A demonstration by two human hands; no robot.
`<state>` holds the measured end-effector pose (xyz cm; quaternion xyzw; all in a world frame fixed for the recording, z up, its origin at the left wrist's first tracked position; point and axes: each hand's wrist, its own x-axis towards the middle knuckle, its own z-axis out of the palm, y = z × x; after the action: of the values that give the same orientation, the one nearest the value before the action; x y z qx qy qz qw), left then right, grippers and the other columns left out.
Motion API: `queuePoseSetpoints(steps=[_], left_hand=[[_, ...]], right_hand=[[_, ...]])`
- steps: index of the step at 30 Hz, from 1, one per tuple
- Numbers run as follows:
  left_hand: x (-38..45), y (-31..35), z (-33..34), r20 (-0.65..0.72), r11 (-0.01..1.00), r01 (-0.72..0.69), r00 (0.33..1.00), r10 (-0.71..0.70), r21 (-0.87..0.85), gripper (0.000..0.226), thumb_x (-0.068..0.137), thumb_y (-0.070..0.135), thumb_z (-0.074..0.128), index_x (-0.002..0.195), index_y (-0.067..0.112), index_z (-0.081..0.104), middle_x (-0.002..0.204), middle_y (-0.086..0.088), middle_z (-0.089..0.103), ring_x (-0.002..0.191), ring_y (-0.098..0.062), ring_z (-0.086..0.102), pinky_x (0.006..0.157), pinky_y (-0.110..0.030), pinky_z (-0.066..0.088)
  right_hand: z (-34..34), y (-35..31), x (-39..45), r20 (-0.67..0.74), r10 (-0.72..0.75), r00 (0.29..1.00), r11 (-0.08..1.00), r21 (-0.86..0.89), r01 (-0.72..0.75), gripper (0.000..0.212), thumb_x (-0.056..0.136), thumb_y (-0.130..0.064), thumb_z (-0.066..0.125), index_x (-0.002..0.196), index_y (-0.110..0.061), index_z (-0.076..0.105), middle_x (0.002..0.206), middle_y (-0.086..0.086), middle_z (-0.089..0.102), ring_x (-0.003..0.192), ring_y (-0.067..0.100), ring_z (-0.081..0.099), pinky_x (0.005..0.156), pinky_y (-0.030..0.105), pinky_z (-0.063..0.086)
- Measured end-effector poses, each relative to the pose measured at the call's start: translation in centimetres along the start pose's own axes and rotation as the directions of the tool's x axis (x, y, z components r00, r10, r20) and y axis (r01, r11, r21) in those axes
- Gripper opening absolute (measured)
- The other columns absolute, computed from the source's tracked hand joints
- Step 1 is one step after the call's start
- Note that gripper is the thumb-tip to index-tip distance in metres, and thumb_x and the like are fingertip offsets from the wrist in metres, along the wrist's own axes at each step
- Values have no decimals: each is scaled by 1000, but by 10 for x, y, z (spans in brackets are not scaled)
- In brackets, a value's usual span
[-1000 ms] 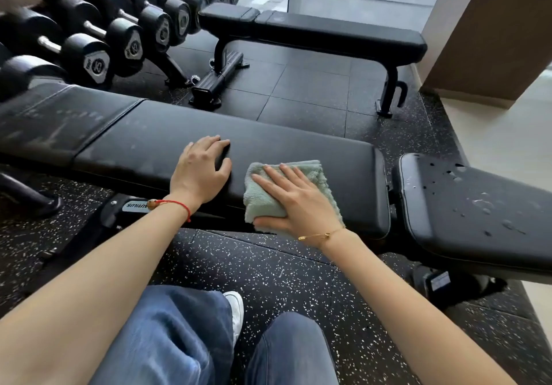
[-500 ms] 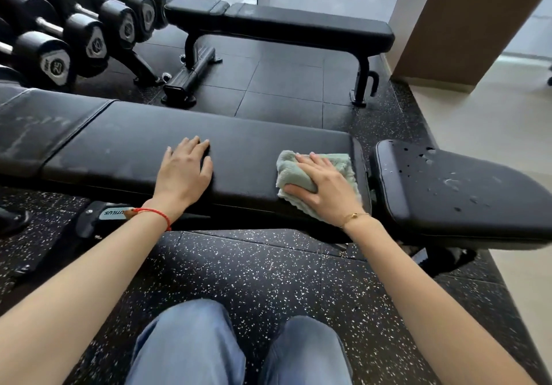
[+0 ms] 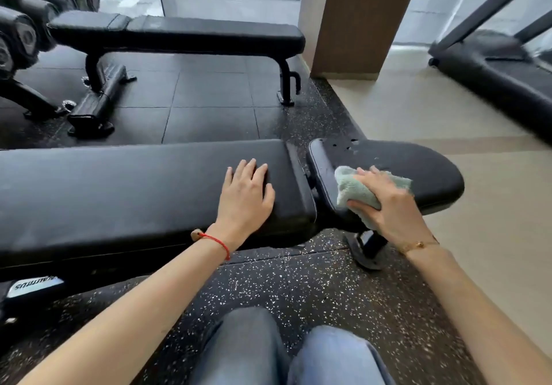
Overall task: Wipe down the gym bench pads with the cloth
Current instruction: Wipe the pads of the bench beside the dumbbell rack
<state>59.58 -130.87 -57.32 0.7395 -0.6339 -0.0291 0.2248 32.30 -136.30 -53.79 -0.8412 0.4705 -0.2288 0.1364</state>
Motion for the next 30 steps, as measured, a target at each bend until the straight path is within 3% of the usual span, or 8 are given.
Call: queuePoseSetpoints(steps=[4, 9, 12, 15, 18, 21, 26, 30], left_hand=[[15, 26, 9, 53, 1000, 17, 998, -17, -5, 56, 100, 36, 36, 151, 13, 31, 159, -9, 26, 149, -26, 15, 122, -47, 6], [21, 53, 24, 86, 994, 82, 992, -87, 67, 63, 100, 38, 30, 154, 9, 17, 162, -12, 13, 150, -30, 2, 121, -51, -3], [22, 52, 29, 44, 992, 98, 994, -101, 77, 64, 98, 39, 32, 154, 11, 21, 162, -10, 17, 150, -29, 5, 121, -50, -1], [25, 49, 32, 20, 991, 106, 994, -108, 85, 65, 94, 44, 32, 152, 15, 27, 160, -8, 22, 150, -26, 10, 122, -49, 2], [23, 51, 33, -7, 989, 122, 993, -121, 81, 70, 88, 47, 27, 151, 17, 32, 159, -6, 27, 149, -24, 15, 122, -47, 5], [22, 51, 31, -38, 988, 139, 990, -136, 72, 68, 87, 47, 29, 149, 19, 35, 158, -5, 30, 148, -23, 19, 122, -46, 8], [19, 58, 31, -33, 966, 223, 975, -221, 134, 62, 94, 47, 30, 151, 24, 31, 160, 0, 27, 149, -19, 17, 122, -43, 8], [12, 78, 40, -45, 931, 340, 940, -337, 132, 56, 100, 38, 36, 153, 22, 27, 162, -2, 20, 150, -20, 11, 122, -44, 3]], right_hand=[[21, 4, 4, 84, 18, 996, 1000, 7, -19, 73, 82, -62, 50, 146, -29, 40, 154, -5, 37, 147, 16, 21, 118, 29, 4], [25, 15, 45, 150, 46, 988, 999, -19, -44, 77, 84, -67, 43, 150, -27, 33, 159, -4, 27, 149, 19, 14, 120, 33, 4], [35, 17, 81, 207, 16, 978, 994, -106, 6, 72, 93, -58, 46, 153, -24, 26, 162, 1, 20, 150, 22, 10, 121, 35, 1], [36, 22, 74, 262, -133, 956, 975, -138, 174, 71, 95, -61, 38, 154, -25, 22, 163, 0, 13, 151, 20, 4, 122, 34, -4], [12, 41, 25, 287, -290, 913, 948, -44, 315, 70, 93, -67, 29, 154, -34, 18, 162, -11, 8, 150, 7, -3, 122, 30, -7], [-14, 81, 20, 273, -246, 930, 964, -33, 265, 67, 95, -63, 34, 154, -34, 18, 162, -13, 11, 149, 4, 0, 123, 32, -2], [5, 93, 112, 314, -100, 944, 975, -158, 155, 67, 99, -55, 34, 155, -23, 14, 164, 1, 10, 151, 20, 4, 122, 34, -2], [21, 68, 111, 384, -247, 890, 936, -144, 322, 66, 101, -54, 29, 155, -24, 9, 164, 1, 4, 151, 21, -1, 122, 36, -6]])
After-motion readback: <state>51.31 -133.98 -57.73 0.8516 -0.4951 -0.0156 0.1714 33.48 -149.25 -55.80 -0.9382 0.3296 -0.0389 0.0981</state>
